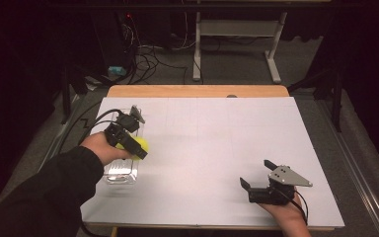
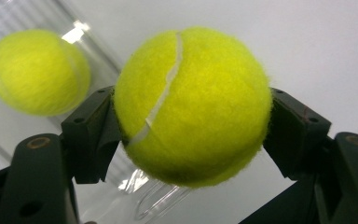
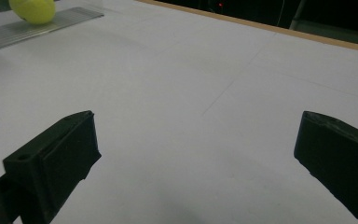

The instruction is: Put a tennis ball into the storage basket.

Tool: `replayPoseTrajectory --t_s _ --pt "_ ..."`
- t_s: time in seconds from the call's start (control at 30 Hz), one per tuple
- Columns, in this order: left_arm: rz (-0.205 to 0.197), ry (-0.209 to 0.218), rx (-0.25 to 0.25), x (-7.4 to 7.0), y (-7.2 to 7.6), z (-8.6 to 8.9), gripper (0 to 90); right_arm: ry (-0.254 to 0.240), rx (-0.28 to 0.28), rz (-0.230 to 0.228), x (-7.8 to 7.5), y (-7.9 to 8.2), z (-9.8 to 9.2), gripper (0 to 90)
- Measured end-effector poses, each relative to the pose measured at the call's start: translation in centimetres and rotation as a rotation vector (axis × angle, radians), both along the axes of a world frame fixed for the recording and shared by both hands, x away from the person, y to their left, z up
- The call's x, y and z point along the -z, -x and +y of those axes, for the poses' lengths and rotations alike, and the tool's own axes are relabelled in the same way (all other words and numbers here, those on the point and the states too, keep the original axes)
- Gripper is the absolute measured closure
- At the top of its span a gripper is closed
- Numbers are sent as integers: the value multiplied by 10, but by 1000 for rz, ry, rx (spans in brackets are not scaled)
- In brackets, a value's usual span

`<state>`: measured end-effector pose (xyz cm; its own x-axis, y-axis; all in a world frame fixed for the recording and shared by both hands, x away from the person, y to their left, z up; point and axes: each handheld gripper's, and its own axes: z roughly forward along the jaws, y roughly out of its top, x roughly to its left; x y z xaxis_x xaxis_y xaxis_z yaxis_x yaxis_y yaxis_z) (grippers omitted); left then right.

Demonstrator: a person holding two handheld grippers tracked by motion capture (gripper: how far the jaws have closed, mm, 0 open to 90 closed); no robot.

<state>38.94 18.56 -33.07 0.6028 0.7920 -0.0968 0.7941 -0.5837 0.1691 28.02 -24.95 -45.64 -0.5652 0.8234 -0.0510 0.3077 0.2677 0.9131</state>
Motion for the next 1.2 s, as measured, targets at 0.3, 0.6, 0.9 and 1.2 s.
replayPoseTrajectory --t_s 0.3,0.6,0.9,1.2 --pt "17 -47 -69 6 -7 29 267 4 1 -1 1 0 -1 0" --pt "49 -78 -100 27 -9 43 267 9 0 4 2 0 0 0" --pt "83 -81 -112 53 -11 45 264 13 -1 3 3 0 0 0" --pt "21 -47 -97 27 -8 41 5 16 -5 5 3 0 2 0"
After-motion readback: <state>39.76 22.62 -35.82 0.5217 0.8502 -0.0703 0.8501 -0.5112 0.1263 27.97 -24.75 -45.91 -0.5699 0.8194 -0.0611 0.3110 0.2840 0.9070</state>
